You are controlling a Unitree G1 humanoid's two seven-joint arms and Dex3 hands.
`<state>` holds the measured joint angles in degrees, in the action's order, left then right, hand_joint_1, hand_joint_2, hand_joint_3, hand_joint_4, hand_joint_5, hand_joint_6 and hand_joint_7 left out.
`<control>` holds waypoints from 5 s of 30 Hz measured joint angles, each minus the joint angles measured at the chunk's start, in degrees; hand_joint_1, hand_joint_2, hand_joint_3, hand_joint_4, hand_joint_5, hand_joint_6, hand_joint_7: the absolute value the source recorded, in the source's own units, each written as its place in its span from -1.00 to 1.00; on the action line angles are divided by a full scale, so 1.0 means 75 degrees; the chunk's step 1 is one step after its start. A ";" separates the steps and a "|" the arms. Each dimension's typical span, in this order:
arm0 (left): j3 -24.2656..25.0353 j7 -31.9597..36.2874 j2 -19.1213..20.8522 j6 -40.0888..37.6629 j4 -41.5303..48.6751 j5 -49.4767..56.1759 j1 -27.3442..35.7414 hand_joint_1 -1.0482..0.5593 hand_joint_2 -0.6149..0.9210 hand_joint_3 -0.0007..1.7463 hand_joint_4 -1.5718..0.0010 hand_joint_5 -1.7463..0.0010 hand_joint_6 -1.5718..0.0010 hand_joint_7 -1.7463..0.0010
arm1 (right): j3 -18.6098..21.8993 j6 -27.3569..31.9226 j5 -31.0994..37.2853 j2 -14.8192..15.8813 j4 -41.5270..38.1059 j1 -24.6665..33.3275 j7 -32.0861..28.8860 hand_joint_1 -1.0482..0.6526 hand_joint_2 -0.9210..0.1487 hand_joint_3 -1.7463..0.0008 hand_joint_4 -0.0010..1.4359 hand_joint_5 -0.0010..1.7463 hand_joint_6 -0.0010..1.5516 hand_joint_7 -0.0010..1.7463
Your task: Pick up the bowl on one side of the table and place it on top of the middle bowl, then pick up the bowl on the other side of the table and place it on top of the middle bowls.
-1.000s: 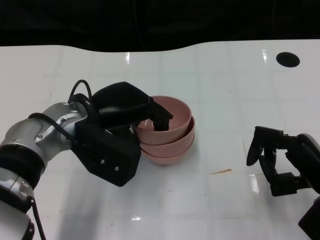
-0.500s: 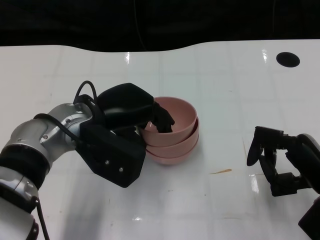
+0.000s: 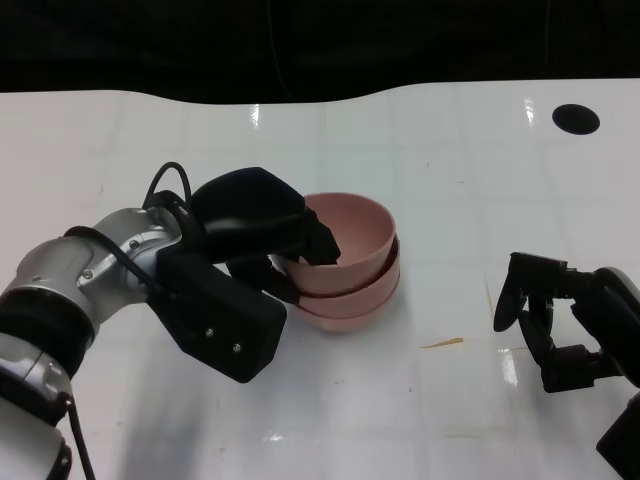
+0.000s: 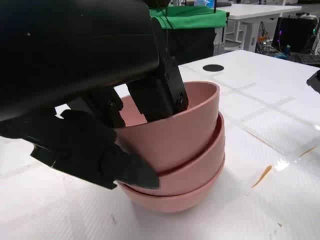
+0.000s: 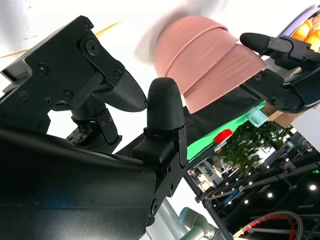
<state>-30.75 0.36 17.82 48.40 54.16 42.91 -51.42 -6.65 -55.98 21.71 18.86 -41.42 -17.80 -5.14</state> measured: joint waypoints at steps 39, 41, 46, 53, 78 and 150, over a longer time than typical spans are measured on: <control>0.0184 0.0064 0.0230 0.0083 -0.0360 -0.0591 0.0070 -1.00 1.00 -0.53 -0.04 1.00 0.06 1.00 | -0.0001 0.0000 0.0021 0.0021 0.0001 0.0001 -0.0019 0.20 -0.03 -0.72 0.26 1.00 -0.13 0.97; 0.0286 -0.0192 0.0240 0.0081 -0.0458 -0.0854 0.0117 -1.00 1.00 -0.55 -0.04 1.00 0.06 1.00 | -0.0001 0.0000 0.0021 0.0022 0.0001 0.0001 -0.0019 0.20 -0.03 -0.72 0.26 1.00 -0.13 0.97; 0.0679 -0.1476 0.0249 0.0090 -0.0669 -0.2124 0.0468 -1.00 1.00 -0.69 0.05 1.00 0.14 1.00 | -0.0001 -0.0005 0.0017 0.0060 -0.0002 0.0004 -0.0019 0.20 -0.02 -0.73 0.26 1.00 -0.13 0.98; 0.1350 -0.3072 0.0186 -0.0122 -0.0984 -0.3898 0.0910 -0.96 1.00 -0.83 0.06 1.00 0.17 1.00 | -0.0001 -0.0007 0.0003 0.0126 -0.0001 0.0017 -0.0012 0.21 0.01 -0.75 0.26 1.00 -0.14 0.99; 0.2904 -0.4874 0.0036 -0.0485 -0.2034 -0.6221 0.2312 -0.32 1.00 -0.72 -0.09 0.94 0.14 0.98 | -0.0001 -0.0029 -0.0028 0.0162 -0.0057 0.0041 0.0019 0.21 0.03 -0.78 0.25 1.00 -0.14 0.97; 0.5484 -0.6036 -0.1064 -0.0352 -0.0953 -0.8272 0.4298 0.15 0.64 0.19 -0.09 -1.00 0.03 -0.83 | 0.0025 -0.0233 -0.0168 0.0251 -0.0366 0.0143 0.0214 0.27 0.05 -0.80 0.27 1.00 -0.12 0.93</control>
<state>10.38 -44.90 9.84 45.76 47.01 -19.13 -19.18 -6.46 -57.73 20.45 20.75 -44.17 -16.72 -3.54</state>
